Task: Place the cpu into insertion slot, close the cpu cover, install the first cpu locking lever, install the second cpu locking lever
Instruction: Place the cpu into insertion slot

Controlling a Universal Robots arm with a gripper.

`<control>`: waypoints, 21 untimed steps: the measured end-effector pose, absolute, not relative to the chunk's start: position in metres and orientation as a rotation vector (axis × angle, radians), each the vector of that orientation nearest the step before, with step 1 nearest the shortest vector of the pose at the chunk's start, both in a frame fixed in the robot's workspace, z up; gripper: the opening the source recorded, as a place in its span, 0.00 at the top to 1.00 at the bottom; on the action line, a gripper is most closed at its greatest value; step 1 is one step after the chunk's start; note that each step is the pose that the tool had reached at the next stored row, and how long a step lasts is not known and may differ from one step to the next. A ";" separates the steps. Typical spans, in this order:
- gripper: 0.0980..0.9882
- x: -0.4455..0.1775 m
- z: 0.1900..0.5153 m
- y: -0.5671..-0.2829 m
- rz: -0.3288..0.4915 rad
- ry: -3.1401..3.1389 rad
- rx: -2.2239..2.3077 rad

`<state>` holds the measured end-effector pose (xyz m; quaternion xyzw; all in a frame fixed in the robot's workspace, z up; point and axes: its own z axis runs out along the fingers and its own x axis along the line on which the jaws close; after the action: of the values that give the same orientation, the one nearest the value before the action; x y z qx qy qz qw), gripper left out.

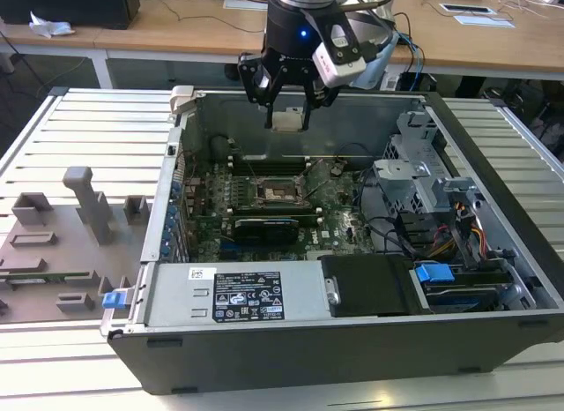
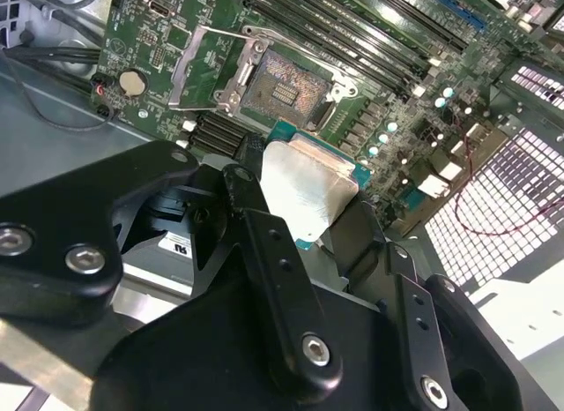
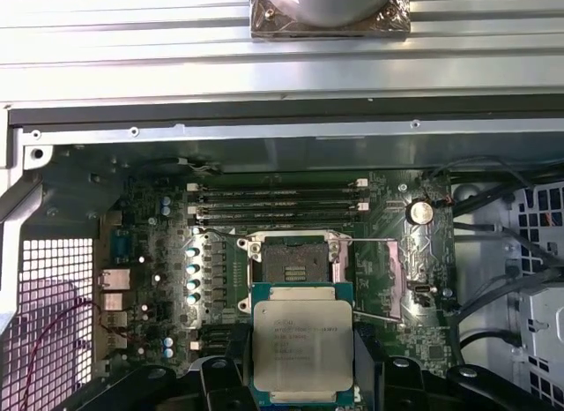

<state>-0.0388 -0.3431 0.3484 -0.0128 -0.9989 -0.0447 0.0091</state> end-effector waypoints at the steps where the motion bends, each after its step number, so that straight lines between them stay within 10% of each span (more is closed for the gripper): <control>1: 0.50 -0.039 0.348 -0.343 -0.140 -3.120 -0.040; 21: 0.50 -0.039 0.337 -0.343 -0.140 -3.120 -0.040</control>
<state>-0.0388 -0.3431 0.3374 -0.0128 -0.9989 -0.0447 0.0091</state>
